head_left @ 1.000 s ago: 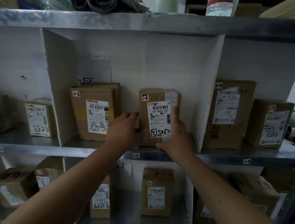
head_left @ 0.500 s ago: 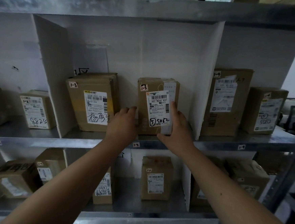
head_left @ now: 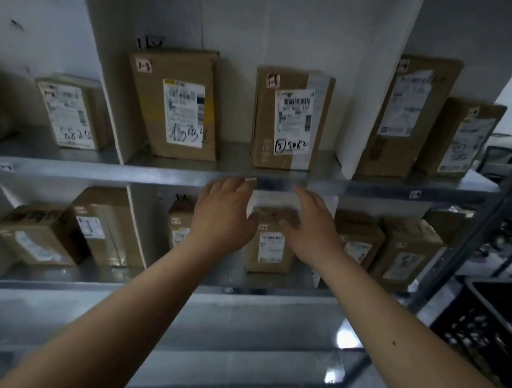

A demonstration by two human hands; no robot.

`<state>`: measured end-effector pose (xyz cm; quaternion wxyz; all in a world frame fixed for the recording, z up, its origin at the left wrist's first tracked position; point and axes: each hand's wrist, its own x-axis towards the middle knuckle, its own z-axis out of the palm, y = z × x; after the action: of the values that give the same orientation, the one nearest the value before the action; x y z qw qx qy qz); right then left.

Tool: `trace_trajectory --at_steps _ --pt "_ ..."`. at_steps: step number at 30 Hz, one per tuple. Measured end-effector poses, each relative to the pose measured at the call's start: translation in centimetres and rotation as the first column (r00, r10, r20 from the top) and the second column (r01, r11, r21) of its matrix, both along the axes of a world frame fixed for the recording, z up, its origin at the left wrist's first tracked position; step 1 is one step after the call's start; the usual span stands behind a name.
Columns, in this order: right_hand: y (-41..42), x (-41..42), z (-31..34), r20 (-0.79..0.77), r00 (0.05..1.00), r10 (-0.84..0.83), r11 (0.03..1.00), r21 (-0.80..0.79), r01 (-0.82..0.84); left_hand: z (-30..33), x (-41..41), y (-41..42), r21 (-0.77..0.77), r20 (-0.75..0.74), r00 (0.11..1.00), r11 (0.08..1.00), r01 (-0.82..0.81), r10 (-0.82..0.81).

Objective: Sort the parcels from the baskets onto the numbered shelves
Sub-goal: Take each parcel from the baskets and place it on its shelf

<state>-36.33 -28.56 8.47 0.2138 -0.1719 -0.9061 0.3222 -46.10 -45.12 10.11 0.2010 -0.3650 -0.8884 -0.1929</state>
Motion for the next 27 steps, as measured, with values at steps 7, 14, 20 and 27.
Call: trace_trajectory --at_steps 7,14,20,27 --pt "-0.9 6.1 -6.5 0.208 0.977 -0.046 0.998 -0.04 0.055 -7.0 5.2 -0.7 -0.061 0.193 0.978 0.994 0.088 -0.075" --pt "-0.4 13.4 -11.1 0.322 0.931 -0.172 0.961 -0.154 0.231 -11.1 9.9 2.4 -0.191 0.362 0.914 0.944 0.268 -0.185" --pt "2.5 20.3 -12.2 0.352 0.88 -0.319 0.888 -0.213 0.407 -12.4 14.4 8.1 -0.241 0.41 0.85 0.859 0.451 -0.331" --pt "8.5 27.4 -11.4 0.31 0.795 -0.521 0.788 -0.182 0.588 -11.8 20.0 17.1 -0.227 0.392 0.777 0.767 0.6 -0.492"
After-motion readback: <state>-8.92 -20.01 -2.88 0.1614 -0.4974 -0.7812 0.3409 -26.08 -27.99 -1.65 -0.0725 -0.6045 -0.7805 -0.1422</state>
